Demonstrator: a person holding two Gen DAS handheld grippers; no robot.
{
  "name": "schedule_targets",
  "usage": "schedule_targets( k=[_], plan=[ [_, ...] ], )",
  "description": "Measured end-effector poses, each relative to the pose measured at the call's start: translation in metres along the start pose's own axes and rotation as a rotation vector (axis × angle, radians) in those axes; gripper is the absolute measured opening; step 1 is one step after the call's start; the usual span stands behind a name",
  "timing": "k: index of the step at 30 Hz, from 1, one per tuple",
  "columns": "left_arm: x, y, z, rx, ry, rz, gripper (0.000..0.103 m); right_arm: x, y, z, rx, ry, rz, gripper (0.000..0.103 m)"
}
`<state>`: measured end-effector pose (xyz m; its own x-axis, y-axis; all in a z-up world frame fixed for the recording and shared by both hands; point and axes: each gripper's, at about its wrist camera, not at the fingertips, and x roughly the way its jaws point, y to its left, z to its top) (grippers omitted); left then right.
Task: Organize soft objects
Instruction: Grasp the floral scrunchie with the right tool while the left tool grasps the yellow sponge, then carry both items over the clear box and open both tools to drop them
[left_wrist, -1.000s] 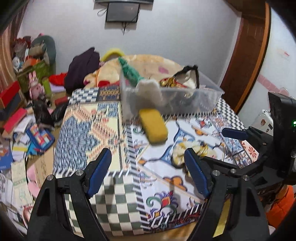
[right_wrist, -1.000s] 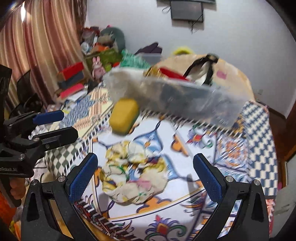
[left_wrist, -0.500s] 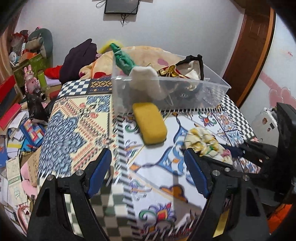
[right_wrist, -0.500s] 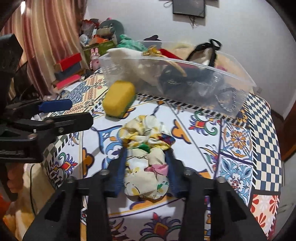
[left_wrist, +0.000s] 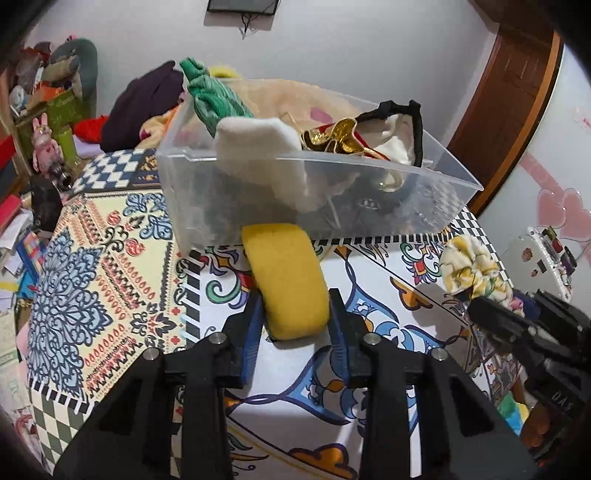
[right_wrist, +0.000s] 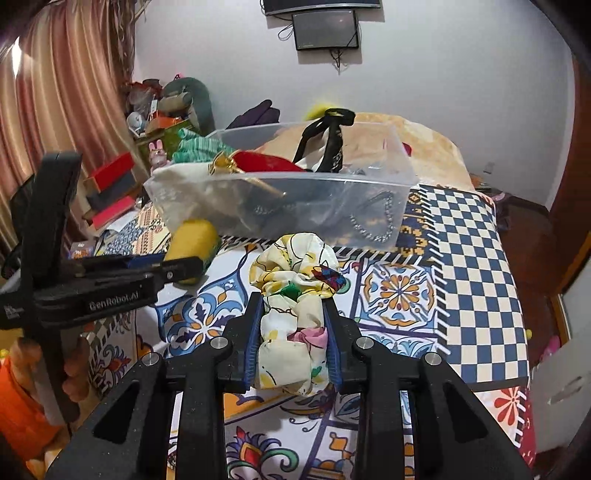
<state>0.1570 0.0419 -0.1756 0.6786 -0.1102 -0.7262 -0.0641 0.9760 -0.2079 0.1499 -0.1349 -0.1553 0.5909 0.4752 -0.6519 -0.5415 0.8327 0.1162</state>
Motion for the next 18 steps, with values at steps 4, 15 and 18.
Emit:
schedule_targets(
  k=[4, 15, 18],
  plan=[
    [-0.012, -0.007, -0.006, 0.038, -0.018, 0.005, 0.032, -0.003, 0.001, 0.007, 0.003, -0.018, -0.006, 0.027],
    [-0.071, -0.021, -0.002, 0.08, -0.132, -0.054, 0.032, -0.026, 0.004, 0.039, -0.022, -0.129, -0.018, 0.027],
    [-0.087, -0.025, 0.005, 0.095, -0.183, -0.059, 0.032, -0.03, 0.003, 0.051, -0.028, -0.166, -0.018, 0.027]
  ],
)
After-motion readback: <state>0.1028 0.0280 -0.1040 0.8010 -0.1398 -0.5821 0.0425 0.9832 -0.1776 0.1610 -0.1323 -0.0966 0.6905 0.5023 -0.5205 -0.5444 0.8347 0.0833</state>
